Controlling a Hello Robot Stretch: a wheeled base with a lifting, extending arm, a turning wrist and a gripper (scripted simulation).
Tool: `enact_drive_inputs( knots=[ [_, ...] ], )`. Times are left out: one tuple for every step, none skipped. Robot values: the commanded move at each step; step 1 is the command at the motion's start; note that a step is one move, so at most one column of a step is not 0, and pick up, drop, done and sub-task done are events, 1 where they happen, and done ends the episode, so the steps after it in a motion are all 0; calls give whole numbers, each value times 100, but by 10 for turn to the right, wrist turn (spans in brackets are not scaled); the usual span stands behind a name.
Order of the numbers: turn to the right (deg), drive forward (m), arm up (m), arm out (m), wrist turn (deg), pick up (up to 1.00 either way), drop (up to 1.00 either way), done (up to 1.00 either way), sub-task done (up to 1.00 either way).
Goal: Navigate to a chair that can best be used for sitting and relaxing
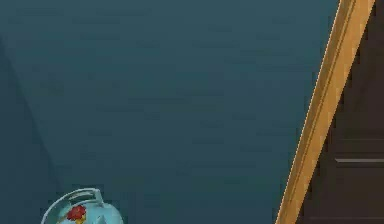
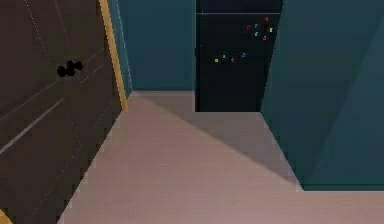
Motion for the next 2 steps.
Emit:
enact_drive_inputs(
  knots=[
    [450, 0, 0, 0, 0, 0, 0, 0, 0],
    [450, 0, 0, 0, 0, 0, 0, 0, 0]
  ],
)
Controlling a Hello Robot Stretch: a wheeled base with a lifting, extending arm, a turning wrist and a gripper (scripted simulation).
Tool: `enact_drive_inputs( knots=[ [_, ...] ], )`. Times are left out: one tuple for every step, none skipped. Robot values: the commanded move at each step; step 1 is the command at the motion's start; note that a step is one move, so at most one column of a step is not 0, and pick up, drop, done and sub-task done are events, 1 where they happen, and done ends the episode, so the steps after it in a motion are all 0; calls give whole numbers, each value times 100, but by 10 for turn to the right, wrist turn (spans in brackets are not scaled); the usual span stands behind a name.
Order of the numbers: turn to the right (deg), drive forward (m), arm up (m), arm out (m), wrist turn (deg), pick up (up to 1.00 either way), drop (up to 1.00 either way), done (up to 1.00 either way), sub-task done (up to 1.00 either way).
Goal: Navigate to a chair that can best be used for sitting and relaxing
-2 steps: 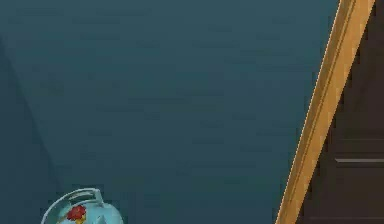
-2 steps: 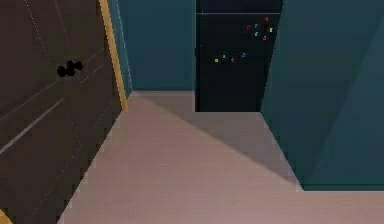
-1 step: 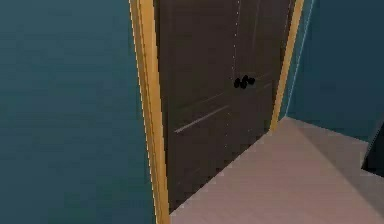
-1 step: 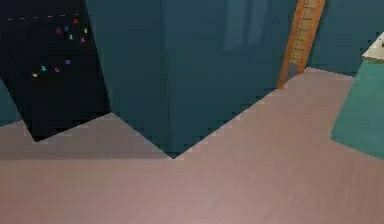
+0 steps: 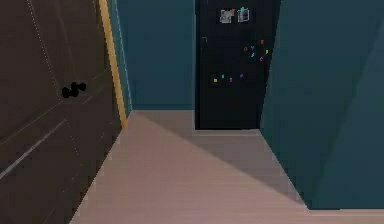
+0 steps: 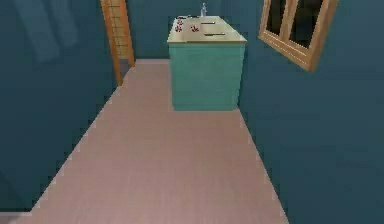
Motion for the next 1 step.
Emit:
enact_drive_inputs(
  knots=[
    [450, 0, 0, 0, 0, 0, 0, 0, 0]
  ],
)
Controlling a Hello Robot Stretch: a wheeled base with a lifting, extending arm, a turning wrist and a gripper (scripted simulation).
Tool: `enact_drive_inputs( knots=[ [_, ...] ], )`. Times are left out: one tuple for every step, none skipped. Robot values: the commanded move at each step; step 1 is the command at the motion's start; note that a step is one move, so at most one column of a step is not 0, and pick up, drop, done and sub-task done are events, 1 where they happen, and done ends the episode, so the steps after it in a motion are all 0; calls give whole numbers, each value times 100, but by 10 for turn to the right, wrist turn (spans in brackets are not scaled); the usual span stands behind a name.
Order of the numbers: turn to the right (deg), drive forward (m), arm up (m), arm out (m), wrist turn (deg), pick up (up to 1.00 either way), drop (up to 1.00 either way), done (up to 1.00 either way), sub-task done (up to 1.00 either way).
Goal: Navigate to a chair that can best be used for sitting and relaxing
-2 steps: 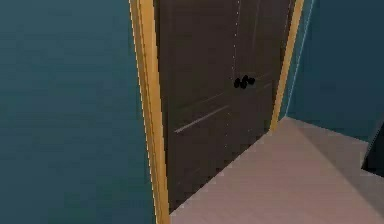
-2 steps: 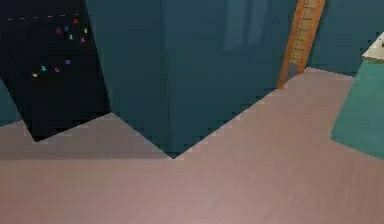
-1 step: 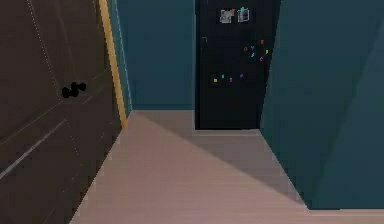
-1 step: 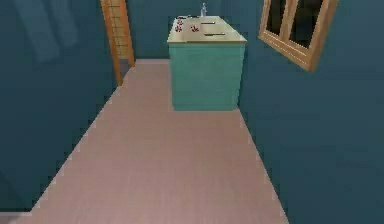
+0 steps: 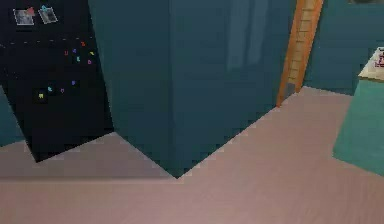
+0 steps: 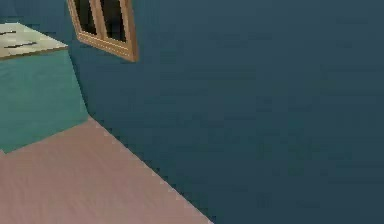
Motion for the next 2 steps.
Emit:
enact_drive_inputs(
  knots=[
    [300, 0, 0, 0, 0, 0, 0, 0, 0],
    [0, 100, 0, 0, 0, 0, 0, 0, 0]
  ],
)
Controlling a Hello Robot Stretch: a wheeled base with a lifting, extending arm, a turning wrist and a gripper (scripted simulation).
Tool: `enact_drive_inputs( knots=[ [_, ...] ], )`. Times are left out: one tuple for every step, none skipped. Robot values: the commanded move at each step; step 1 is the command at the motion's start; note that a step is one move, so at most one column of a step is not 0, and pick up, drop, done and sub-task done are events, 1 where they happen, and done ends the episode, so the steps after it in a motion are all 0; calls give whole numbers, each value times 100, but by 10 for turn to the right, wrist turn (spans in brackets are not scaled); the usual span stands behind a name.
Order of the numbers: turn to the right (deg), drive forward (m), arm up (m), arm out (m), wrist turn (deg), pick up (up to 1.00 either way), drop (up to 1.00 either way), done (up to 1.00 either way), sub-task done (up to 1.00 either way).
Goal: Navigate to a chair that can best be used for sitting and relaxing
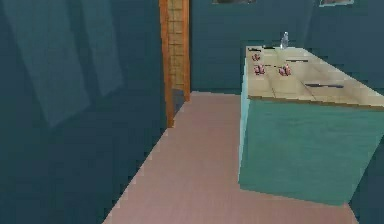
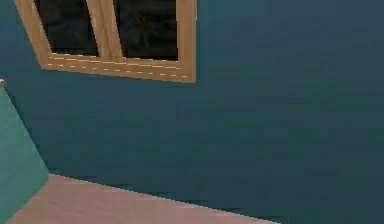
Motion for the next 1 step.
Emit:
enact_drive_inputs(
  knots=[
    [0, 100, 0, 0, 0, 0, 0, 0, 0]
  ],
)
